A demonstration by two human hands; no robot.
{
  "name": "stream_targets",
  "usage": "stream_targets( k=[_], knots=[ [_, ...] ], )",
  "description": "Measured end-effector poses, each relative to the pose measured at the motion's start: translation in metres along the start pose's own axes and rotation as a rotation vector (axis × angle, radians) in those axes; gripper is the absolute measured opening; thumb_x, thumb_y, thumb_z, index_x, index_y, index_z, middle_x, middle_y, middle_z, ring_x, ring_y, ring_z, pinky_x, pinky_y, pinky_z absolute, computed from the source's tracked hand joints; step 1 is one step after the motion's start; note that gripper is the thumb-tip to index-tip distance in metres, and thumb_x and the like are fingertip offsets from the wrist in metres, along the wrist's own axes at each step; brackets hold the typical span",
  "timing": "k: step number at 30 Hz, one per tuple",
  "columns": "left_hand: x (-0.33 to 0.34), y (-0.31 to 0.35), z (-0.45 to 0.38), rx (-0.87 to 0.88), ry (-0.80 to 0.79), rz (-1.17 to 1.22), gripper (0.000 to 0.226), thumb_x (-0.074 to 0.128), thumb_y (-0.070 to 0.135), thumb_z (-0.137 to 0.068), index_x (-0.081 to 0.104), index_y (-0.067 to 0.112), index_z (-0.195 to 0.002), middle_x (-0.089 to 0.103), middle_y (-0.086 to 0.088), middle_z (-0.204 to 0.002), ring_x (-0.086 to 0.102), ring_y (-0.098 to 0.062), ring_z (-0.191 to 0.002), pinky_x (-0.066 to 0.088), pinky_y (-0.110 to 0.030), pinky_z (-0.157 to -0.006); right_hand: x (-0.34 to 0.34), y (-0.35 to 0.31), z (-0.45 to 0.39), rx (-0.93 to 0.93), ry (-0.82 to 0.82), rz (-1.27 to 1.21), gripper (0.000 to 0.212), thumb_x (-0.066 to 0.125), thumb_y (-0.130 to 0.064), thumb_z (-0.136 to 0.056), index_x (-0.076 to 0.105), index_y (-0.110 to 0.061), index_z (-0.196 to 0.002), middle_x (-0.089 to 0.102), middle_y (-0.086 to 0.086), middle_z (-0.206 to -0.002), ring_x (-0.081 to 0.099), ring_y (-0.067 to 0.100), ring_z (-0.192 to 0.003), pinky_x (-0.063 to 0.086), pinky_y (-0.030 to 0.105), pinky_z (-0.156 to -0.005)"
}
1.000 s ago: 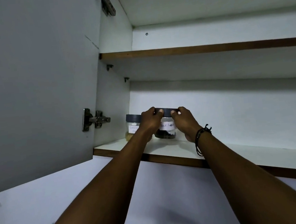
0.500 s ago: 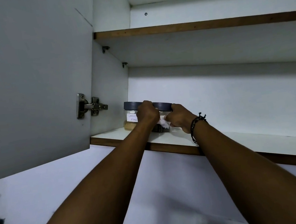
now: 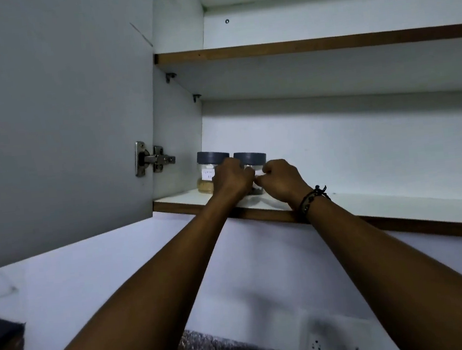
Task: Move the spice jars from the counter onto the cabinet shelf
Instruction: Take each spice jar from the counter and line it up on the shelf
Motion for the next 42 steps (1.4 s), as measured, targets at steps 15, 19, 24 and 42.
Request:
stream_targets(
  k=[15,19,24,42],
  knots=[
    [-0.01,-0.033,0.206,0.102,-0.152,0.229,0.028,0.052,0.02,-0.094,0.079,0.013,-0.086,0.076,-0.001,-0.081,0.07,-0.017,-0.078,0.054,-0.035,-0.071,0.029,0.01,0.21,-0.03,0.155,-0.036,0.012,0.05,-0.011,-0.085,0.057,-0.01,-0.076,0.058,0.001,-0.071,0.054,0.02,-0.068,0.038,0.032,-0.055],
    [0.031,-0.099,0.277,-0.032,-0.331,0.151,0.026,0.052,0.017,-0.095,0.078,0.013,-0.09,0.075,0.001,-0.085,0.069,-0.011,-0.078,0.05,-0.026,-0.069,0.092,0.065,0.278,0.157,-0.049,0.01,0.013,0.052,-0.013,-0.082,0.061,-0.01,-0.09,0.066,0.006,-0.092,0.059,0.025,-0.085,0.04,0.03,-0.065],
    [0.084,-0.189,0.375,-0.122,-0.594,0.002,0.022,0.054,0.016,-0.096,0.075,0.011,-0.095,0.075,-0.005,-0.093,0.065,-0.013,-0.086,0.045,-0.026,-0.071,0.173,0.133,0.376,0.308,-0.3,0.067,0.016,0.056,-0.015,-0.083,0.061,-0.008,-0.096,0.065,0.018,-0.103,0.062,0.037,-0.095,0.044,0.033,-0.071],
    [0.153,-0.325,0.533,-0.324,-1.004,-0.05,0.036,0.056,0.029,-0.096,0.053,0.018,-0.13,0.056,-0.007,-0.129,0.054,-0.021,-0.118,0.049,-0.038,-0.097,0.304,0.205,0.55,0.564,-0.559,0.139,0.069,0.077,-0.024,-0.079,0.033,-0.03,-0.132,0.034,0.015,-0.132,0.057,0.031,-0.107,0.056,0.039,-0.085]
  ],
)
Point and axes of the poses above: each hand's wrist, its own z-axis away from the middle knuckle, its own x-axis out of the palm, y = z × x, the point moved 6 cm from there along -z, towards the middle knuckle
